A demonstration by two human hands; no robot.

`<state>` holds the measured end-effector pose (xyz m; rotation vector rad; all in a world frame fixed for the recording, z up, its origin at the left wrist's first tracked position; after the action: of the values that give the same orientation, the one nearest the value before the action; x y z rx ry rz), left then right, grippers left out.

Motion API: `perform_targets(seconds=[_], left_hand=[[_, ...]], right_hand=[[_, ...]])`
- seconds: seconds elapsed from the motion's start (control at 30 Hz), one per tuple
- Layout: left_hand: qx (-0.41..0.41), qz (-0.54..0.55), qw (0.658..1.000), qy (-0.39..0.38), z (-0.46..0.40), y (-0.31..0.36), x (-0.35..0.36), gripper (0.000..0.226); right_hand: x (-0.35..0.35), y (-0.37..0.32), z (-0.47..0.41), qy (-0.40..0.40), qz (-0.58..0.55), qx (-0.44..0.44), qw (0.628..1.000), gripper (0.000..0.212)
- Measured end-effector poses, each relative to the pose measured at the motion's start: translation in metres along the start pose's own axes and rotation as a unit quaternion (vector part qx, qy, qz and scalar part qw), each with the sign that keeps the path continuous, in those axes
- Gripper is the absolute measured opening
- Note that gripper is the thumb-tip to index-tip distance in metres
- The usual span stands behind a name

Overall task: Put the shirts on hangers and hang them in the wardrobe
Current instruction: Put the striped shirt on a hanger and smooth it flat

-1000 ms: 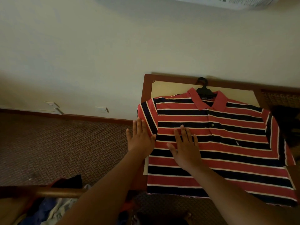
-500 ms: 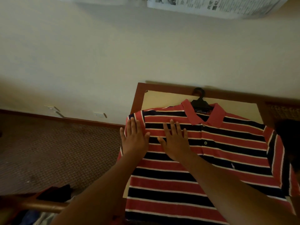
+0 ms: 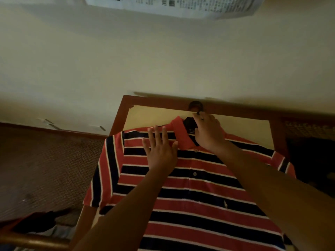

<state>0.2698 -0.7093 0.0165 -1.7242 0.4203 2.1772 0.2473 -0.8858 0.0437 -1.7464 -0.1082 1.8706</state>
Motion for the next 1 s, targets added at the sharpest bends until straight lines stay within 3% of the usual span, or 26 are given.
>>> perform_targets(seconds=[0.2,0.37,0.47,0.67,0.83,1.0], left_hand=[[0.008,-0.039,0.999,0.007,-0.005,0.016,0.018,0.069],[0.009,-0.024,1.000,0.015,-0.004,0.016,0.017,0.068],[0.008,-0.020,1.000,0.013,-0.003,0.017,0.016,0.068],[0.024,0.079,0.996,0.042,-0.023,0.011,-0.005,0.058],[0.083,0.022,0.996,0.032,-0.066,0.013,-0.029,0.054],[0.114,-0.037,0.993,0.019,-0.077,0.022,-0.037,0.043]], right_hand=[[-0.015,0.013,-0.025,-0.099,0.083,-0.046,0.990,0.058],[-0.032,0.017,-0.036,-0.090,0.150,-0.049,0.983,0.050],[-0.029,0.014,-0.030,-0.095,0.113,-0.035,0.988,0.052],[-0.052,0.048,-0.003,-0.009,-0.075,0.050,0.996,0.047],[-0.048,0.068,0.009,-0.106,-0.071,0.126,0.984,0.038],[-0.036,0.067,0.014,-0.089,-0.079,0.158,0.980,0.044]])
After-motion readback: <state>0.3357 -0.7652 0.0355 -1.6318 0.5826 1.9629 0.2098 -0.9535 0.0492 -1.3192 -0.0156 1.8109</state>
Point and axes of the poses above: each hand's wrist, its own z-axis away from the middle knuckle, its own x-axis out of the palm, y = z × x, the point moved 3 cm from there along -z, towards the middle knuckle, and after that the axes turned 14 degrees about -z, right-handed, at the moved point
